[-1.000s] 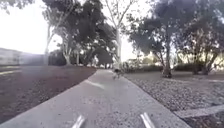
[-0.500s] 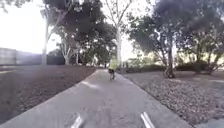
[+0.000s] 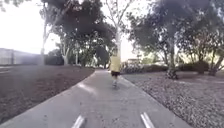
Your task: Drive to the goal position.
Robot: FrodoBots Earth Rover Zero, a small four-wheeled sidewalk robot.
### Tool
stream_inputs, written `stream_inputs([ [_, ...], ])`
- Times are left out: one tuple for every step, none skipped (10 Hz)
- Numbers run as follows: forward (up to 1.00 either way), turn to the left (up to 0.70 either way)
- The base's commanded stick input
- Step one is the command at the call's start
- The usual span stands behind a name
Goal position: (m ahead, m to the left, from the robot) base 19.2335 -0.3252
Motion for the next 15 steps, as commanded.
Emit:
stream_inputs([
  [0.98,0.00],
  [0.97,0.00],
  [0.97,0.00],
  [0.98,0.00],
  [0.98,0.00],
  [0.98,0.00],
  [0.98,0.00],
  [0.98,0.00],
  [0.58,0.32],
  [0.14,0.32],
  [-0.06,0.11],
  [-0.25,0.49],
  [-0.26,0.49],
  [-0.26,0.49],
  [-0.26,0.49],
])
